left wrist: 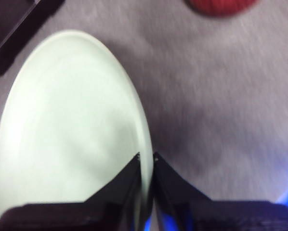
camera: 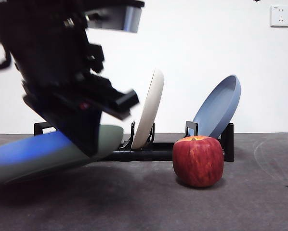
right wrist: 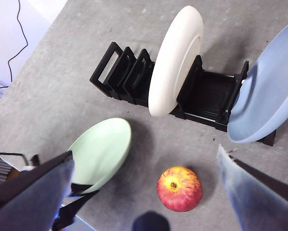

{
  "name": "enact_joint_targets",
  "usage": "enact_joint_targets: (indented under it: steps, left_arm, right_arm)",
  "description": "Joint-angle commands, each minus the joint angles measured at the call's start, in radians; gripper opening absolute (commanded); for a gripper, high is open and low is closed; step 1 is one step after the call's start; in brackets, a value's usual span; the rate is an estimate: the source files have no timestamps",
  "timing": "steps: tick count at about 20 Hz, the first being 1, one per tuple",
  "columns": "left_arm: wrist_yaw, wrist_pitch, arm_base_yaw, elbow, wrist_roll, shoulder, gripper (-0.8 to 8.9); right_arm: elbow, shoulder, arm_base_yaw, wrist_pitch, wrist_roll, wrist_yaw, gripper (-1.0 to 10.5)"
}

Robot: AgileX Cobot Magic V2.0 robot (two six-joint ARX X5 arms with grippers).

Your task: Take the green plate from the plate rack,put the plate on the table,take the apple from the table,put the apple in the plate

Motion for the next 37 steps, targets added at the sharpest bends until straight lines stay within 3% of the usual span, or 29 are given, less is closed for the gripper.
enact_joint_targets:
  steps: [1, 4, 10, 15, 25, 37]
  left_arm:
    - [0.092, 0.065, 0.023, -0.027, -0.016, 0.071, -0.09]
    - [0.211, 0.149, 0.037, -0.027, -0.005, 0.149, -0.09]
    - [0.245, 0.146, 0.037, -0.027, -0.005, 0.223, -0.09]
    - [0.401, 0.13, 0.048, -0.027, -0.005, 0.222, -0.09]
    - [0.5, 0.1, 0.059, -0.027, -0.005, 0.223, -0.09]
    - [0.55, 0.062, 0.072, -0.027, 0.011, 0.235, 0.1]
  right_arm:
    - [0.002, 0.002, 0.0, 0.004, -0.011, 0.001, 5.0]
    - [0.002, 0.002, 0.0, 0.003, -0.01, 0.001, 5.0]
    - [0.002, 0.002, 0.0, 0.003, -0.01, 0.0, 5.0]
    - [0.002, 0.001, 0.0, 0.003, -0.007, 0.0, 5.0]
    - [0.002, 0.001, 0.0, 0.002, -0.006, 0.0, 5.0]
    - [0.002, 0.001, 0.0, 0.001, -0.006, 0.0, 5.0]
